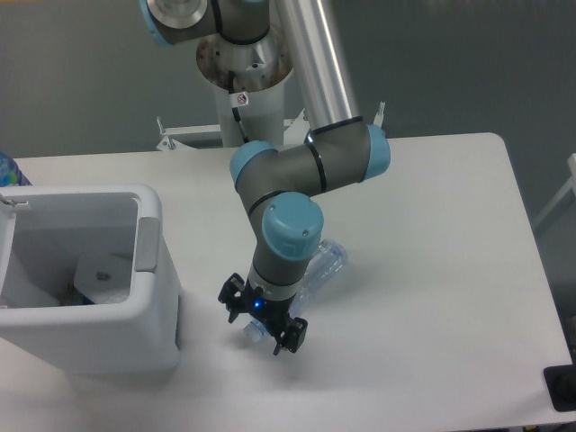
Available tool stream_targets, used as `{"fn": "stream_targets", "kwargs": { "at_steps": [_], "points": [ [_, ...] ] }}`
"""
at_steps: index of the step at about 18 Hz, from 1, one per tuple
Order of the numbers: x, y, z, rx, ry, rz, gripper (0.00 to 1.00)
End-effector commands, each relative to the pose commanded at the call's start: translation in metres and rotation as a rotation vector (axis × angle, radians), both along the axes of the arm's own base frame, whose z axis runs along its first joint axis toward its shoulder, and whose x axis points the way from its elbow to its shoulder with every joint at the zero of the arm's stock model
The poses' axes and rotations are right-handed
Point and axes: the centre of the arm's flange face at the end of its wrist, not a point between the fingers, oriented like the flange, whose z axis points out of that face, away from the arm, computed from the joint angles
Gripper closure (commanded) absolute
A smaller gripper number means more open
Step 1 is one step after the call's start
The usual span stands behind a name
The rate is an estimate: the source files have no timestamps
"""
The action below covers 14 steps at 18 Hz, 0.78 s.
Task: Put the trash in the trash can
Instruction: 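Lower the gripper around the bottle cap end and close on it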
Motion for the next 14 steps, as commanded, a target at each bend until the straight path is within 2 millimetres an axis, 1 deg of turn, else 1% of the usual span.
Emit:
{"fn": "stream_targets", "kwargs": {
  "at_steps": [3, 11, 12, 14],
  "points": [
    [0.007, 0.002, -0.008, -0.015, -0.004, -0.01, 0.0],
    [0.006, -0.001, -0.016, -0.052, 0.019, -0.01, 0.0],
    [0.006, -0.001, -0.016, -0.052, 0.019, -0.01, 0.01],
    [0.006, -0.001, -0.017, -0.053, 0.019, -0.009, 0.07]
  ]
}}
